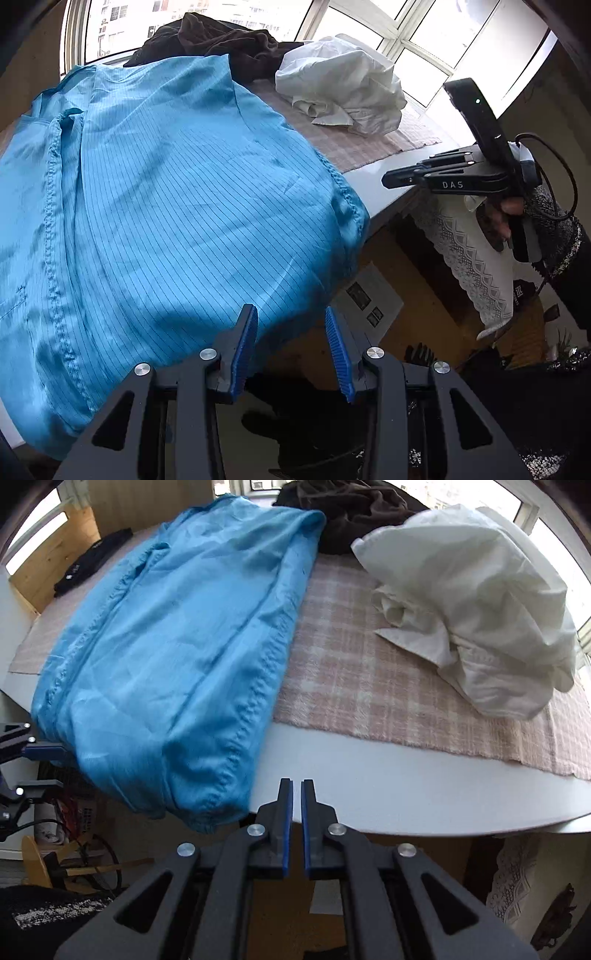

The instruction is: Fold clothes

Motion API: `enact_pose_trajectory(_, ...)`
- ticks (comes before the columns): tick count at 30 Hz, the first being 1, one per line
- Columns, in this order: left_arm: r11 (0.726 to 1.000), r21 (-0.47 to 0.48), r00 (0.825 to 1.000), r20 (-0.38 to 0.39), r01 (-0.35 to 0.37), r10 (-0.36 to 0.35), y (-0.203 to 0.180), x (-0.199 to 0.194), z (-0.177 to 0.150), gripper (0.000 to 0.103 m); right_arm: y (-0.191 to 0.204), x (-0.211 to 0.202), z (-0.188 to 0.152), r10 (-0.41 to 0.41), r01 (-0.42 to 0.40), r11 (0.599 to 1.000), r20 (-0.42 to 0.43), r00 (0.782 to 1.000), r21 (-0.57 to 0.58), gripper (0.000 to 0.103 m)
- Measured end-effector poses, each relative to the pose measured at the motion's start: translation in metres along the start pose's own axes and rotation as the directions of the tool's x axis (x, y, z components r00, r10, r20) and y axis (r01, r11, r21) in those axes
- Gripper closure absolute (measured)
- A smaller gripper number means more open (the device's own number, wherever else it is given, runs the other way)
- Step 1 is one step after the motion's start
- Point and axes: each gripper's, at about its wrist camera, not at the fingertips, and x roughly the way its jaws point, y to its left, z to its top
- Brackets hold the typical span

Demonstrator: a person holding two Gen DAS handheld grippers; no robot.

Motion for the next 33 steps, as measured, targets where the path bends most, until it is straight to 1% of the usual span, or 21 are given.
enact_pose_trajectory(2,1.0,0.001,1.0,-0.004,0.008,-0.008,-0.002,0.002,-0.001,0.066,0.026,0.01,0.018,0.059,-0.057,0.997,0.03,0.998,-0.055,0.098)
enact_pose_trajectory(5,1.0,0.007,1.0,-0.015,0.004,-0.004,-0.006,0.003,-0.007,0.066,0.047,0.037,0.027,0.05,-0.052,0.991,-0.018,0.999,-0.127,0.098)
enact_pose_trajectory(7,1.0,-0.003,1.0,-0.015,-0.01,0.01,-0.006,-0.001,-0.014,0.066,0.041,0.057,0.019,0.004,-0.017,0.989,-0.088,0.996,-0.145,0.098)
enact_pose_trajectory(8,1.0,-0.011,1.0,-0.012,-0.018,0.017,-0.005,-0.003,-0.017,0.066,0.036,0.061,0.016,0.001,-0.016,0.989,-0.103,0.995,-0.147,0.098)
enact_pose_trajectory(10,0.999,-0.042,1.0,-0.003,-0.029,0.028,-0.001,-0.008,-0.023,0.066,0.023,0.054,0.018,-0.029,0.015,0.995,-0.138,0.99,-0.099,0.097)
enact_pose_trajectory(11,0.998,-0.062,1.0,0.003,-0.022,0.022,0.0,-0.009,-0.025,0.066,0.019,0.048,0.023,-0.025,0.015,0.997,-0.136,0.99,-0.075,0.096)
enact_pose_trajectory(12,0.997,-0.08,1.0,0.011,-0.01,0.01,0.0,-0.01,-0.026,0.066,0.019,0.038,0.032,0.02,-0.026,0.998,-0.101,0.995,-0.059,0.096)
enact_pose_trajectory(13,0.996,-0.09,1.0,0.021,0.005,-0.003,-0.001,-0.009,-0.025,0.066,0.021,0.029,0.045,0.07,-0.073,0.996,-0.063,0.996,-0.048,0.088)
enact_pose_trajectory(14,0.996,-0.087,0.999,0.03,0.016,-0.013,-0.006,-0.006,-0.023,0.066,0.022,0.023,0.06,0.112,-0.113,0.993,-0.03,0.993,-0.034,0.069)
enact_pose_trajectory(16,0.999,-0.055,0.999,0.035,0.003,-0.001,-0.02,0.005,-0.013,0.066,0.023,0.027,0.095,0.173,-0.173,0.985,0.007,0.985,-0.016,0.049)
enact_pose_trajectory(17,0.999,-0.036,0.999,0.039,-0.008,0.009,-0.027,0.011,-0.005,0.066,0.022,0.03,0.114,0.201,-0.201,0.98,0.022,0.979,-0.008,0.049)
enact_pose_trajectory(18,1.0,-0.022,0.999,0.05,-0.016,0.017,-0.035,0.017,0.005,0.065,0.022,0.037,0.131,0.205,-0.205,0.979,0.024,0.979,-0.003,0.049)
enact_pose_trajectory(21,0.998,-0.005,0.996,0.068,-0.064,0.064,-0.052,0.039,0.037,0.057,0.017,0.066,0.178,0.164,-0.163,0.987,-0.014,0.986,0.011,0.049)
enact_pose_trajectory(23,0.991,0.02,0.99,0.051,-0.13,0.129,-0.056,0.057,0.054,0.056,0.014,0.083,0.204,0.14,-0.14,0.99,-0.037,0.989,0.019,0.049)
enact_pose_trajectory(25,0.972,0.072,0.974,0.022,-0.225,0.224,-0.057,0.077,0.062,0.056,0.009,0.094,0.223,0.119,-0.118,0.993,-0.049,0.992,0.031,0.049)
enact_pose_trajectory(26,0.963,0.088,0.966,0.0,-0.256,0.257,-0.054,0.086,0.063,0.059,0.004,0.096,0.231,0.127,-0.125,0.991,-0.05,0.991,0.044,0.049)
enact_pose_trajectory(28,0.963,0.1,0.968,0.013,-0.251,0.251,-0.048,0.088,0.062,0.064,-0.007,0.093,0.246,0.157,-0.154,0.985,-0.036,0.987,0.082,0.049)
enact_pose_trajectory(29,0.967,0.095,0.972,0.012,-0.235,0.234,-0.045,0.087,0.063,0.072,-0.014,0.091,0.254,0.173,-0.17,0.979,-0.023,0.985,0.109,0.049)
enact_pose_trajectory(30,0.974,0.084,0.977,0.01,-0.211,0.211,-0.041,0.086,0.063,0.083,-0.021,0.091,0.261,0.191,-0.187,0.973,-0.015,0.981,0.133,0.049)
enact_pose_trajectory(32,0.989,0.044,0.99,-0.002,-0.144,0.144,-0.031,0.083,0.065,0.091,-0.034,0.095,0.276,0.22,-0.214,0.961,-0.017,0.975,0.176,0.049)
enact_pose_trajectory(33,0.993,0.026,0.993,-0.005,-0.116,0.116,-0.027,0.082,0.065,0.093,-0.038,0.098,0.282,0.233,-0.224,0.956,-0.024,0.972,0.189,0.049)
